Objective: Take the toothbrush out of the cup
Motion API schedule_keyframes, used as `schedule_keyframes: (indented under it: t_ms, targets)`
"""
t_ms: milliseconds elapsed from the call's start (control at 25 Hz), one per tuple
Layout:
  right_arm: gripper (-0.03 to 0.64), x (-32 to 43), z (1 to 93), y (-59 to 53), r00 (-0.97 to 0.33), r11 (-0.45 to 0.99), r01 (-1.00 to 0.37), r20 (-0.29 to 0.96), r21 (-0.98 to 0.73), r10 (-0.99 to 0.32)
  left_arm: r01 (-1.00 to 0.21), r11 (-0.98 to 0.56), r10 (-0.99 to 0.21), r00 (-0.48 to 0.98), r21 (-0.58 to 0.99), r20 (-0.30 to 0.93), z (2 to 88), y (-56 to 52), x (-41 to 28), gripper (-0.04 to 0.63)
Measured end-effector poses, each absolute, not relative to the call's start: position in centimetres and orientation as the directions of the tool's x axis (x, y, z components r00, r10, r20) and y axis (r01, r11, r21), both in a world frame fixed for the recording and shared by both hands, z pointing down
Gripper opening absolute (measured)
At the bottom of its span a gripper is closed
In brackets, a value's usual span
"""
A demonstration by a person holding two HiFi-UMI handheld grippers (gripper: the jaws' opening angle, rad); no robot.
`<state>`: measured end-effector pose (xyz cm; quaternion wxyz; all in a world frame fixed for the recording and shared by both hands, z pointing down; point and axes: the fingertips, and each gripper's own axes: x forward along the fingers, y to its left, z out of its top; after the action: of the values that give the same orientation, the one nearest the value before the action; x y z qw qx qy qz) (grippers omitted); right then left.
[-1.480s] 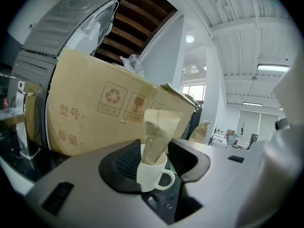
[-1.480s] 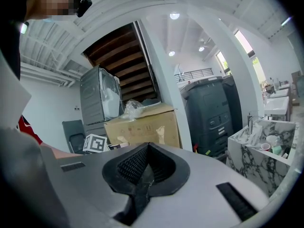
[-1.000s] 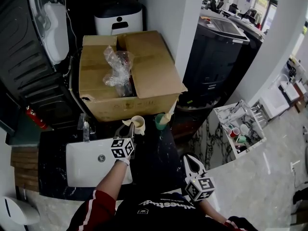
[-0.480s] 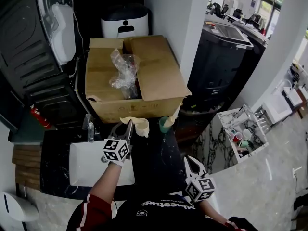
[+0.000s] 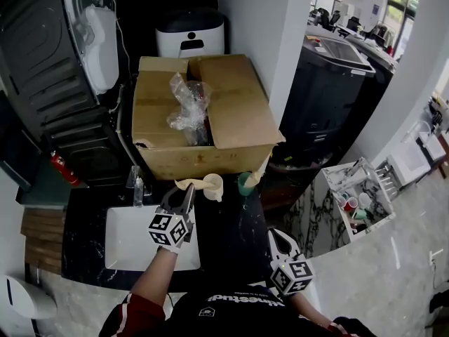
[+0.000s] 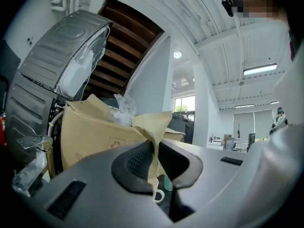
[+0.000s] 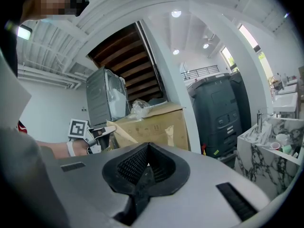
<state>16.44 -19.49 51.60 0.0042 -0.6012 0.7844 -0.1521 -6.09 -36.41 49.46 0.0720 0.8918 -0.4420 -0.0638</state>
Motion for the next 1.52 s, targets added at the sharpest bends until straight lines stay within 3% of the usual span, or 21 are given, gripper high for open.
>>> schedule_keyframes:
  t_ms: [560,1200,1520]
  targets:
    - [0.037,15.6,52.5,-19.9,-0.307,0.259,-0.936,0.189,-0.24,-0.933,-0.785,-0.599,-0.796,0.606,0.157,-0.007,51.3,-26.5,-6.8,0.046]
    - [0.077,14.3,52.6,-23.6,-0.39,0.363,-0.915,0.163,-0.174,-0.906,-0.8,-0.571,-0.817,0.575,0.186,-0.035,50.7,-25.3,-8.1,0.046]
    - [0.09,15.7,55.1,-28.6,-0.362,0.337,-0.93,0.205,-0.149,-0.909,-0.806,-0.562,-0.824,0.566,0.183,-0.035,50.7,-24.5,-8.9,0.046]
